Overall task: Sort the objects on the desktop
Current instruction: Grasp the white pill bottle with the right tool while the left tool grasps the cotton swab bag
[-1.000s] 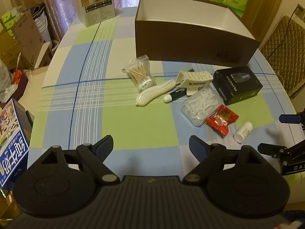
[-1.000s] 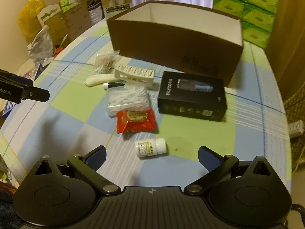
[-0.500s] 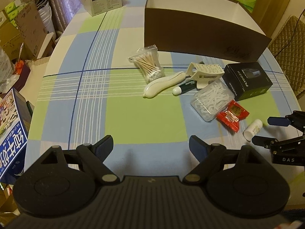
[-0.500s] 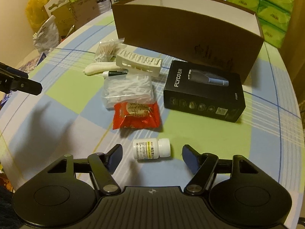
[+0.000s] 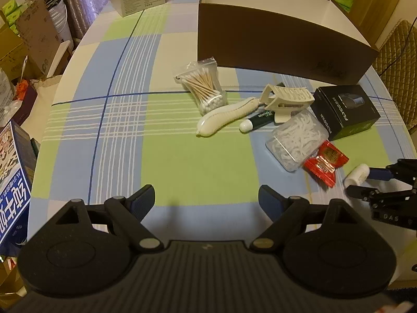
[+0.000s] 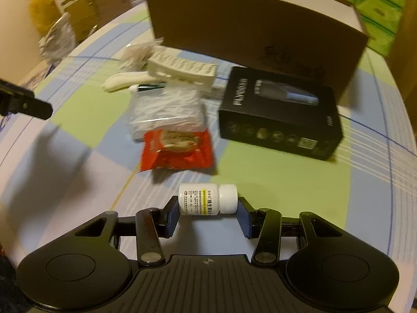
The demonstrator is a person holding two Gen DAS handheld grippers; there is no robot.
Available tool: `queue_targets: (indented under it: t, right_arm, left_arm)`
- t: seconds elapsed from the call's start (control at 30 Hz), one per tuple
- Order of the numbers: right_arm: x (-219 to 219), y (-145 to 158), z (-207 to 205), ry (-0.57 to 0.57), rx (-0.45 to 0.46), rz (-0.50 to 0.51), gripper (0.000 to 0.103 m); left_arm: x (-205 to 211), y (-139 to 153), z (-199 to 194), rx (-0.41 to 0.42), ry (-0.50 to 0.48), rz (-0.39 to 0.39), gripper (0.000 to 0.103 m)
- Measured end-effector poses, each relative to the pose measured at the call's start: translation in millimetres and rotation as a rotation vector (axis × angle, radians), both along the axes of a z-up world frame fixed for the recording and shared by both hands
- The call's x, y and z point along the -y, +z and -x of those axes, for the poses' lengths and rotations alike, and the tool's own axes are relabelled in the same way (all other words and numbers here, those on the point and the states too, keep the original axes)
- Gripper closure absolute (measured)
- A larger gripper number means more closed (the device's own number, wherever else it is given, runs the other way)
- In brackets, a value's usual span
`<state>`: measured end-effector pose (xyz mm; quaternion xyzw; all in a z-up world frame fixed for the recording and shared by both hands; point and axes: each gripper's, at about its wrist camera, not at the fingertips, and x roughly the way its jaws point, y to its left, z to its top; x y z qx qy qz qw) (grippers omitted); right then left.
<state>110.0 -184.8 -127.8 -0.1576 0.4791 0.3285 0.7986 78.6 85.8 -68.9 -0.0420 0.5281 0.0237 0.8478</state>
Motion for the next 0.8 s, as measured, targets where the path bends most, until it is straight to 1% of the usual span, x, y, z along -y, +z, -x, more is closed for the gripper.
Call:
queue_targets:
  t: [0.23, 0.47, 0.67, 0.8]
  right_arm:
    - [29, 6, -22, -0.158, -0.014, 0.007, 0.059]
    - [59, 18, -42, -0.303, -0.015, -0.013, 0.059]
    - [81, 31, -63, -0.411, 0.008, -0.029, 0.059]
    - [95, 36, -73, -0.466, 0.021, -0.025, 0.059]
  left_arm:
    - [-6, -4, -24, 0.026, -0.012, -0.002, 0.019]
    - [-14, -9, -66, 0.085, -0.027, 0.0, 0.022]
    - [-17, -23, -109, 0.089, -0.04, 0.004, 0.024]
    - [-22, -34, -133, 0.075, -0.031, 0.035, 0.029]
